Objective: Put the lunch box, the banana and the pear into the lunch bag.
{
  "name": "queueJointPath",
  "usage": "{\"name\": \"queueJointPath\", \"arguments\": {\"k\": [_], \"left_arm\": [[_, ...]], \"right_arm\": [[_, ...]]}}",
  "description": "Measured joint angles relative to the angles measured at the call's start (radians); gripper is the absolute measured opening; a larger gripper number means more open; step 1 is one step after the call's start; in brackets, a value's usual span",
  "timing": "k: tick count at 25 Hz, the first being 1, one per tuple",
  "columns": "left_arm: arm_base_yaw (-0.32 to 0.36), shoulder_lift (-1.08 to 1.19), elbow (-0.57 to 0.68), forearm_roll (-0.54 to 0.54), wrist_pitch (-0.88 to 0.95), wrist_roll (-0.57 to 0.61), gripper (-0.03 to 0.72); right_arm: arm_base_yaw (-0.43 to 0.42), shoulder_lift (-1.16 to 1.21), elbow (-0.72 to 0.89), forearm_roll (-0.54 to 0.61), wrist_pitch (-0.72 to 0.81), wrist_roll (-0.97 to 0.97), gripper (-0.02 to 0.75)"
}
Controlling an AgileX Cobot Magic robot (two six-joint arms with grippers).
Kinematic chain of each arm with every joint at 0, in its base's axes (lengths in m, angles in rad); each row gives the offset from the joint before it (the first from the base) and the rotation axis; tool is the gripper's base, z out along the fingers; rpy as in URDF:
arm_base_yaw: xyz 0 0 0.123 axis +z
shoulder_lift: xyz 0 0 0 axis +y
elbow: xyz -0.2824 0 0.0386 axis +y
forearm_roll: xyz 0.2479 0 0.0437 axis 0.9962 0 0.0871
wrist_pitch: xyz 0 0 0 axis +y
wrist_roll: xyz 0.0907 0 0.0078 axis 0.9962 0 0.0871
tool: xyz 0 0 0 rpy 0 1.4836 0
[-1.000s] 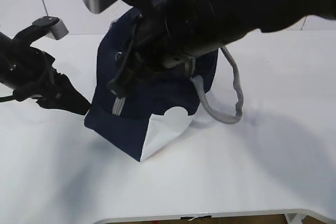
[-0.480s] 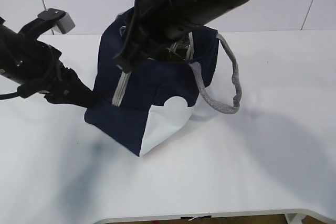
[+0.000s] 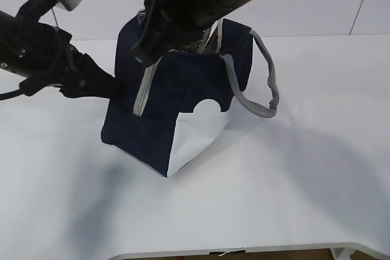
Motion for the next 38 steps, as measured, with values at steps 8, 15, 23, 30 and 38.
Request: {"name": "queueJointPath", "arguments": {"k": [8, 15, 23, 30, 38], "left_arm": [[0.0, 0.0, 0.0, -0.079, 0.024, 0.053, 0.329], [-0.002, 0.0, 0.0, -0.088, 0.019, 0.076, 0.103], [-0.002, -0.006, 0.0, -0.085, 0.053, 0.08, -0.012], [-0.002, -0.025, 0.0, -0.068, 0.068, 0.08, -0.013], [-0.002, -0.03, -0.002, -0.058, 0.076, 0.08, -0.014]], "right_arm": [[0.0, 0.0, 0.0, -0.002, 0.0, 0.002, 0.018], [0.0, 0.0, 0.0, -0.002, 0.0, 0.002, 0.018], [0.0, 0.0, -0.002, -0.047, 0.0, 0.002, 0.018], [0.0, 0.002, -0.062, -0.151, 0.013, 0.011, 0.018], [0.001, 0.037, -0.076, -0.424, 0.015, 0.128, 0.018]]}}
